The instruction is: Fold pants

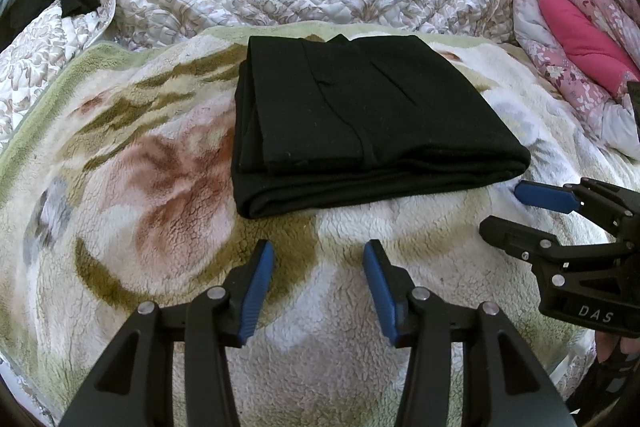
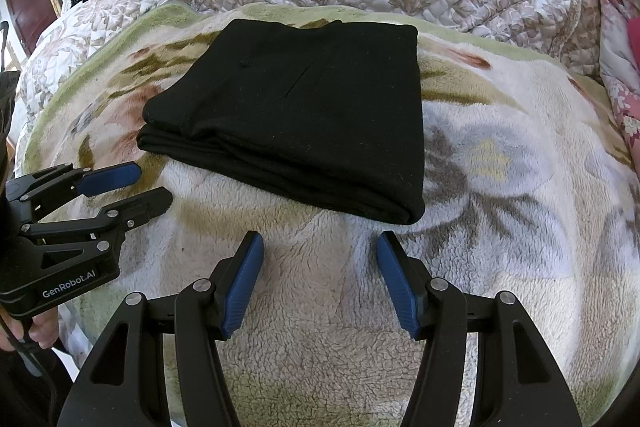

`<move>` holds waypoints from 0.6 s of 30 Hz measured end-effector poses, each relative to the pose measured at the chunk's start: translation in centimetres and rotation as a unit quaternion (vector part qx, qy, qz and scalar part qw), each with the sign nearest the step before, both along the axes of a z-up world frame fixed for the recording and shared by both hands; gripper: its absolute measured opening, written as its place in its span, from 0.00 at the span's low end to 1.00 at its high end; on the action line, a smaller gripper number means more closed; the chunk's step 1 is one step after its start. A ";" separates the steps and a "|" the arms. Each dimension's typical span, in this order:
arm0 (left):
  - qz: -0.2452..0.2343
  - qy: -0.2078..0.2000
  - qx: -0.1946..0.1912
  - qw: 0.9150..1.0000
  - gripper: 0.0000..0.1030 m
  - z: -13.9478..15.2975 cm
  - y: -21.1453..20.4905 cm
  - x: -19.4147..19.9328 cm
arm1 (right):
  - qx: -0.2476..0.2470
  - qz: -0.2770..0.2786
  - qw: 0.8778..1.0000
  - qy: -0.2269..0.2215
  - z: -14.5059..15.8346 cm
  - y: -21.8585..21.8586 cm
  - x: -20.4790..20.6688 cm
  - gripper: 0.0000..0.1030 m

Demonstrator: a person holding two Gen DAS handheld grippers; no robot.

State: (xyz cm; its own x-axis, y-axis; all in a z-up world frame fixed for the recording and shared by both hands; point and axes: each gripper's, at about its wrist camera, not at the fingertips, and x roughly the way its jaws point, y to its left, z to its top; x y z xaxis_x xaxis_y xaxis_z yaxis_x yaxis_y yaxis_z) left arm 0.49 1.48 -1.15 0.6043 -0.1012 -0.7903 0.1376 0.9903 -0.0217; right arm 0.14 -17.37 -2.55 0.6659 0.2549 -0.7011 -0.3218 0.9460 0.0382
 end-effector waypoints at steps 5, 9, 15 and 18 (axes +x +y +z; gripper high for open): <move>0.000 0.000 0.001 1.000 0.49 0.0 0.0 0.0 | 0.000 0.000 1.000 0.000 0.0 0.0 0.0 0.58; 0.000 0.000 0.001 1.000 0.50 0.0 0.0 0.0 | 0.000 0.000 1.000 0.000 0.0 0.0 0.0 0.58; 0.000 0.001 0.001 1.000 0.50 0.0 0.0 0.0 | -0.001 0.000 1.000 -0.001 -0.1 0.1 0.0 0.58; 0.000 0.001 0.001 1.000 0.50 0.0 0.0 0.0 | -0.001 0.000 1.000 -0.001 0.0 0.1 0.0 0.58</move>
